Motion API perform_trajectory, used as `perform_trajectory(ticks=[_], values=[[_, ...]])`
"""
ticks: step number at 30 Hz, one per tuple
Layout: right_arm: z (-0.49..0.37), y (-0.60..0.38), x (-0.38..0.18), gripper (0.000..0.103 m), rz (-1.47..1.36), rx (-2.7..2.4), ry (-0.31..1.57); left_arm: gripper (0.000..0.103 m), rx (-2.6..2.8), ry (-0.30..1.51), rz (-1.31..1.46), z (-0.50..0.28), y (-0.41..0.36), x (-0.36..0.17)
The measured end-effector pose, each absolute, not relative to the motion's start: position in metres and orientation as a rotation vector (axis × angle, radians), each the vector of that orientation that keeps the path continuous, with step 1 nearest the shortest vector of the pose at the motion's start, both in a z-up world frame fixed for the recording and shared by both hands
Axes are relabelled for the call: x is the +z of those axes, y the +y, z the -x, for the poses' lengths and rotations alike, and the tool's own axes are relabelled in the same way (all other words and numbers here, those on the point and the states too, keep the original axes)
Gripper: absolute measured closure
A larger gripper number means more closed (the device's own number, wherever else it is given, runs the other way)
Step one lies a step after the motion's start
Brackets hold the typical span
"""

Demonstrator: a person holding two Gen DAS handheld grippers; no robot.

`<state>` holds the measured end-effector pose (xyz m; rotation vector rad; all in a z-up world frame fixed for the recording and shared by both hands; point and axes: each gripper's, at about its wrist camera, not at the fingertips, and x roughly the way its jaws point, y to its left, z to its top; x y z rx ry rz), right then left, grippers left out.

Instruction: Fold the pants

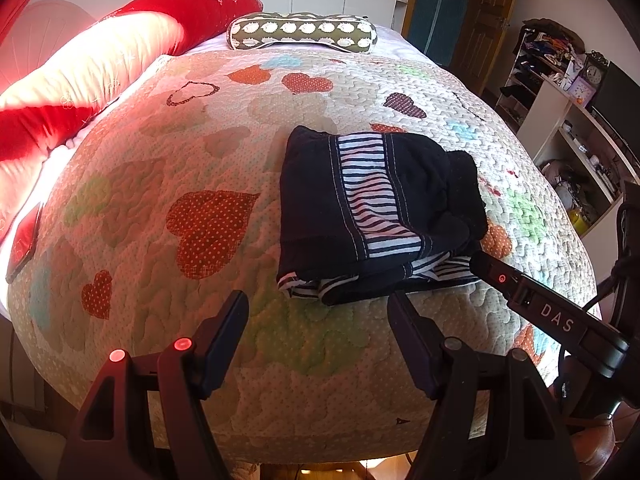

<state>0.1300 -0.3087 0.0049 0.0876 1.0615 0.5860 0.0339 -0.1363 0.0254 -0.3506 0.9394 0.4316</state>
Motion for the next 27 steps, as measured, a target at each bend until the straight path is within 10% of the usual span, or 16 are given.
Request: perform_trajectory(ticks=[27], values=[[-0.1297,-0.3096,0.0026,0.038,-0.085,0.584,1.063,0.032,0.434,0.943,0.359,-0.0337,-0.1339,0.0233]])
